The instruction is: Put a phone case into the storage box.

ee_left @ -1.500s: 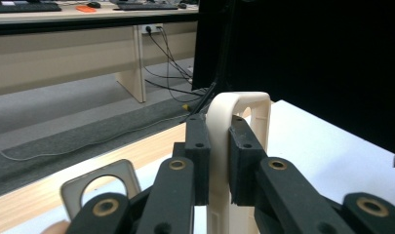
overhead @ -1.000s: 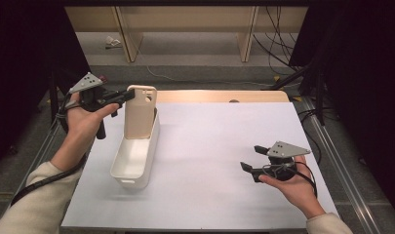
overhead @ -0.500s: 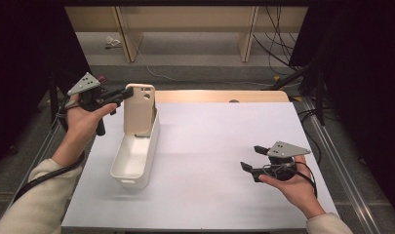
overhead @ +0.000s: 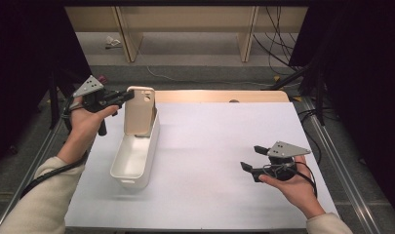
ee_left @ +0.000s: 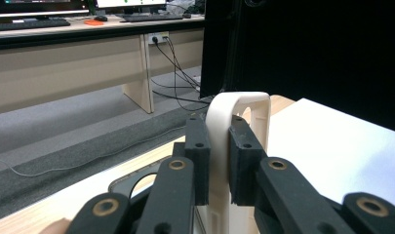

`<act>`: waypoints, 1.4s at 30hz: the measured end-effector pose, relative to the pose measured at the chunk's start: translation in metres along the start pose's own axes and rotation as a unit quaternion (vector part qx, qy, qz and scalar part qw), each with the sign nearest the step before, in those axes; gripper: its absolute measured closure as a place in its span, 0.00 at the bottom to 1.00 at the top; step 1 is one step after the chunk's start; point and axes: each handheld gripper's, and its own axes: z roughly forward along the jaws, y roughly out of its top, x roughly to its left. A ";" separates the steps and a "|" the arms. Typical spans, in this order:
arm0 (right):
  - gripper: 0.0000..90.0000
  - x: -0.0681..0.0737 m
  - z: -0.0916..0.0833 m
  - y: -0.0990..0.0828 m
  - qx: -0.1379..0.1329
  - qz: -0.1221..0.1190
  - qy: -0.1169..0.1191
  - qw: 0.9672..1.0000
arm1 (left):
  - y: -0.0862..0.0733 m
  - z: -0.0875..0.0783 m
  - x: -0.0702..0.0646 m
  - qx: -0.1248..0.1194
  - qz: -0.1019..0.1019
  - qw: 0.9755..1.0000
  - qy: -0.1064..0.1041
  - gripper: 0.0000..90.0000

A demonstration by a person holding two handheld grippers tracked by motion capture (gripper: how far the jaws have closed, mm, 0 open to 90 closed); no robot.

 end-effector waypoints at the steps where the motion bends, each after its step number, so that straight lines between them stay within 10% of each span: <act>1: 0.27 0.000 0.000 0.000 0.000 0.000 0.000 1.000 | -0.001 0.000 0.000 0.000 -0.001 1.000 0.001 0.90; 42: 0.19 -0.001 -0.001 -0.001 -0.008 0.011 -0.003 1.000 | -0.040 0.021 0.020 0.023 -0.028 0.999 -0.010 0.90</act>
